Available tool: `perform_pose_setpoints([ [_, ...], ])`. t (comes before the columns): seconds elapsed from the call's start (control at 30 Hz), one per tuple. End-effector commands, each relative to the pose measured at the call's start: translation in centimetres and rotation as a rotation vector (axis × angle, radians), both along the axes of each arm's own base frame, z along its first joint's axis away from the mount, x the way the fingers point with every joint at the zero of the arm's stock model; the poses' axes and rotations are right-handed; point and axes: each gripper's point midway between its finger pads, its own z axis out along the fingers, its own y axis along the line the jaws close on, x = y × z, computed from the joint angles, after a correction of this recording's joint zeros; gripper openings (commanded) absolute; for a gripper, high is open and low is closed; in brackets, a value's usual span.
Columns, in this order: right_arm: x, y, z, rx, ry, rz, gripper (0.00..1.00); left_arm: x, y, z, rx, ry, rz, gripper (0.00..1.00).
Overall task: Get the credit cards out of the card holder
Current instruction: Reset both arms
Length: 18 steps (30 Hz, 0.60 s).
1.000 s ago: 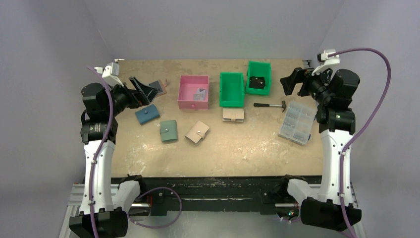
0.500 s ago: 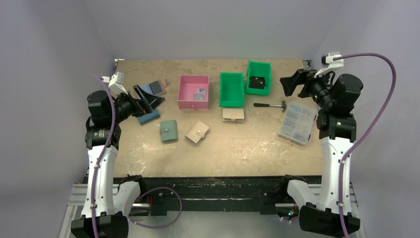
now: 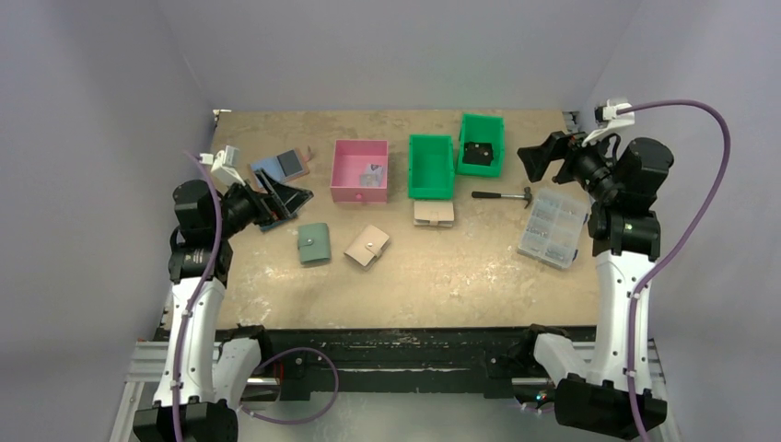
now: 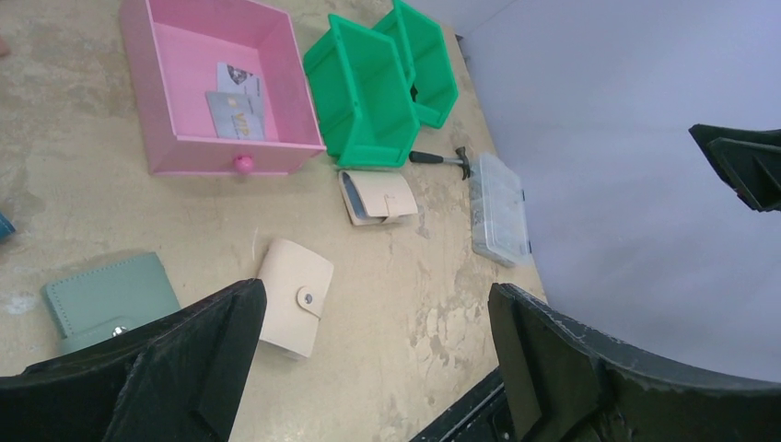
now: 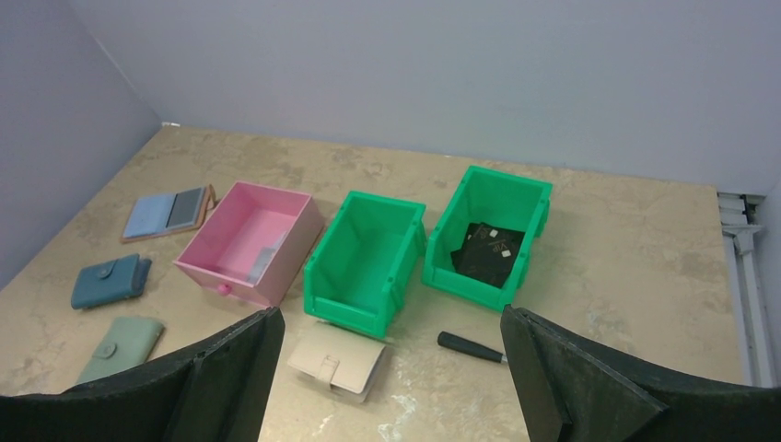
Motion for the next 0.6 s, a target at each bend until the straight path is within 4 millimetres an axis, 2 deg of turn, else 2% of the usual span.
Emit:
perform_pose_setpoints([
  [0.0, 0.5, -0.1, 0.2, -0.013, -0.027, 0.015, 0.99, -0.3, -0.9, 0.1, -0.042, -0.057, -0.044, 0.99],
  [0.1, 0.9, -0.3, -0.2, -0.011, -0.017, 0.011, 0.99, -0.2, -0.9, -0.7, -0.046, -0.043, -0.042, 0.99],
  [0.57, 1.9, -0.4, -1.4, -0.013, 0.010, 0.033, 0.99, 0.3, -0.5, -1.8, -0.029, -0.014, -0.018, 0.99],
])
